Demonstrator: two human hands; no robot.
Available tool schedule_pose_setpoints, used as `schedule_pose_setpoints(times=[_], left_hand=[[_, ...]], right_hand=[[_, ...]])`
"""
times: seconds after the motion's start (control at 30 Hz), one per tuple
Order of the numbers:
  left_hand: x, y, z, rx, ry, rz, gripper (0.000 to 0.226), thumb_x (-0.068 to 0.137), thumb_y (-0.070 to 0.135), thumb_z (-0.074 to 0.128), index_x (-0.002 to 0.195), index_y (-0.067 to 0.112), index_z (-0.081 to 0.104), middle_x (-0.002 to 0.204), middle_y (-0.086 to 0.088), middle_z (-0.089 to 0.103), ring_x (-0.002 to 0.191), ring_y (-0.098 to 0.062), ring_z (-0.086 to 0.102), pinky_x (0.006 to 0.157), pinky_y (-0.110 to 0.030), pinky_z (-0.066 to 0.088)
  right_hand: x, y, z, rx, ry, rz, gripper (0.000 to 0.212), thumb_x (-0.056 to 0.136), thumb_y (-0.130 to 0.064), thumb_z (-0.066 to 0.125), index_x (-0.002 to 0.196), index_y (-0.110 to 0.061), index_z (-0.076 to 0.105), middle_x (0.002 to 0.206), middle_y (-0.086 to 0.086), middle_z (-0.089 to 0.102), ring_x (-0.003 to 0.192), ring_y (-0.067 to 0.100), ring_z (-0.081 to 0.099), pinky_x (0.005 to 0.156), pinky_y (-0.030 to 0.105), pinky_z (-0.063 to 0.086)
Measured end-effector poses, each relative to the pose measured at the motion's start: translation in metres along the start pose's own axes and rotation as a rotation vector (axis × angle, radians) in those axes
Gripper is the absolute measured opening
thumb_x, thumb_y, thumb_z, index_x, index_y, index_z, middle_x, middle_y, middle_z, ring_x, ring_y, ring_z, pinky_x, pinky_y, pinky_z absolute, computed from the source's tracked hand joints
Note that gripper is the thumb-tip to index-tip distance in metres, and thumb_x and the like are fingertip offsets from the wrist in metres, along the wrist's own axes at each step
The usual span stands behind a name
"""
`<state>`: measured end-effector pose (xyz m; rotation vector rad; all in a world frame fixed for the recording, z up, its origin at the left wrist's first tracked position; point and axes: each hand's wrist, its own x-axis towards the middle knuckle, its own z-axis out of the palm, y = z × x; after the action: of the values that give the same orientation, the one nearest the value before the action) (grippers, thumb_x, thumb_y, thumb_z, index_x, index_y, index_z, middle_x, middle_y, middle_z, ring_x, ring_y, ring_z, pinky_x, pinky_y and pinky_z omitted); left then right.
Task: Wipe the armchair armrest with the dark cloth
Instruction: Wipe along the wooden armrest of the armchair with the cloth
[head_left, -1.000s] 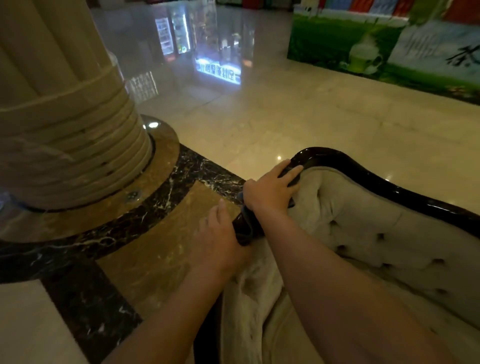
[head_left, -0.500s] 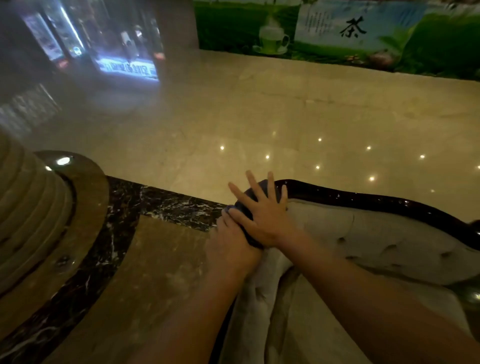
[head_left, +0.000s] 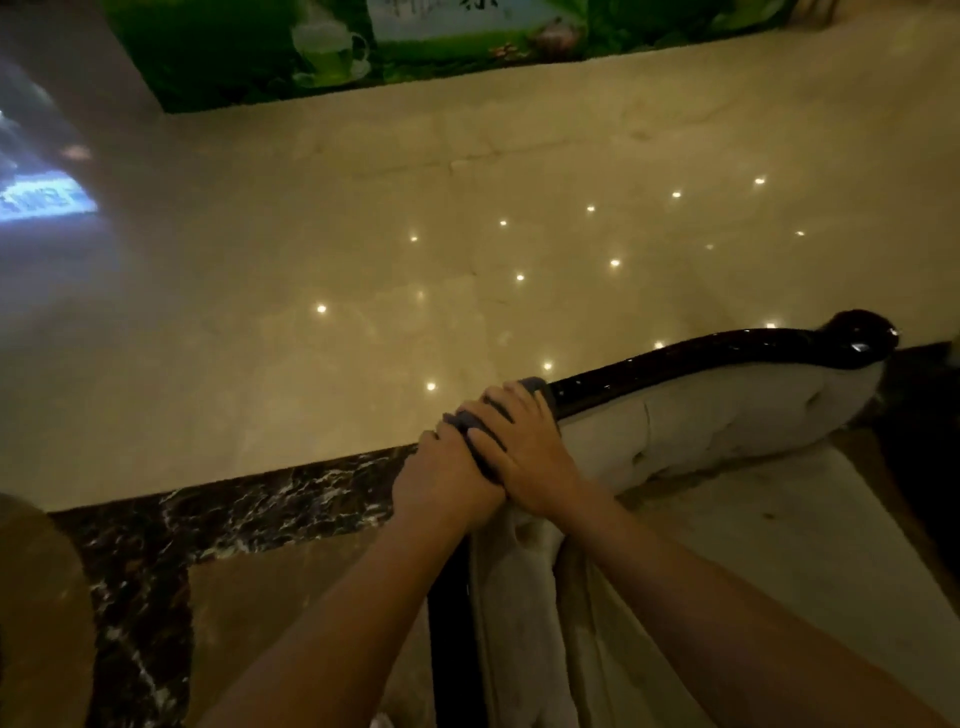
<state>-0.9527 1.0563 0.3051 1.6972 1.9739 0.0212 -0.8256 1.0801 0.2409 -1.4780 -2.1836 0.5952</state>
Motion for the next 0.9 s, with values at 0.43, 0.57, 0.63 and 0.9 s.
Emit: schedule_pose_setpoints(times=[0.43, 0.57, 0.63, 0.9], left_hand=[[0.117, 0.047, 0.026, 0.204, -0.364, 0.379, 0.069, 0.081, 0.048, 0.061, 0.136, 0.011, 0.044, 0.122, -0.01, 0.059, 0.106, -0.027, 0.062, 0.09, -0.039, 0.054], [0.132, 0.059, 0.034, 0.225, -0.388, 0.372, 0.064, 0.079, 0.048, 0.062, 0.129, 0.014, 0.04, 0.095, -0.001, 0.05, 0.086, -0.021, 0.055, 0.071, -0.033, 0.043], [0.147, 0.07, 0.046, 0.316, -0.415, 0.405, 0.07, 0.081, 0.045, 0.061, 0.137, 0.013, 0.035, 0.109, -0.006, 0.057, 0.099, -0.025, 0.06, 0.075, -0.036, 0.045], [0.211, 0.152, 0.093, 0.307, -0.505, 0.568, 0.093, 0.08, 0.06, 0.056, 0.152, 0.014, 0.019, 0.143, -0.012, 0.049, 0.122, -0.031, 0.058, 0.094, -0.043, 0.05]], right_hand=[[0.031, 0.092, -0.004, -0.021, 0.02, 0.424, 0.052, 0.102, -0.052, 0.027, 0.141, -0.03, 0.053, 0.155, 0.004, 0.04, 0.152, 0.026, 0.012, 0.122, 0.049, 0.001], [0.033, 0.125, -0.018, -0.197, 0.021, 0.449, 0.063, 0.099, -0.057, 0.017, 0.142, -0.026, 0.051, 0.157, 0.005, 0.038, 0.153, 0.026, 0.01, 0.123, 0.047, 0.0], [0.042, 0.155, -0.027, -0.305, 0.032, 0.559, 0.06, 0.101, -0.055, 0.019, 0.141, -0.025, 0.053, 0.157, 0.006, 0.038, 0.153, 0.027, 0.009, 0.124, 0.051, 0.002], [0.051, 0.244, -0.053, -0.453, 0.226, 0.671, 0.05, 0.098, -0.051, 0.033, 0.123, -0.023, 0.066, 0.142, 0.011, 0.056, 0.147, 0.034, 0.027, 0.121, 0.058, 0.012]])
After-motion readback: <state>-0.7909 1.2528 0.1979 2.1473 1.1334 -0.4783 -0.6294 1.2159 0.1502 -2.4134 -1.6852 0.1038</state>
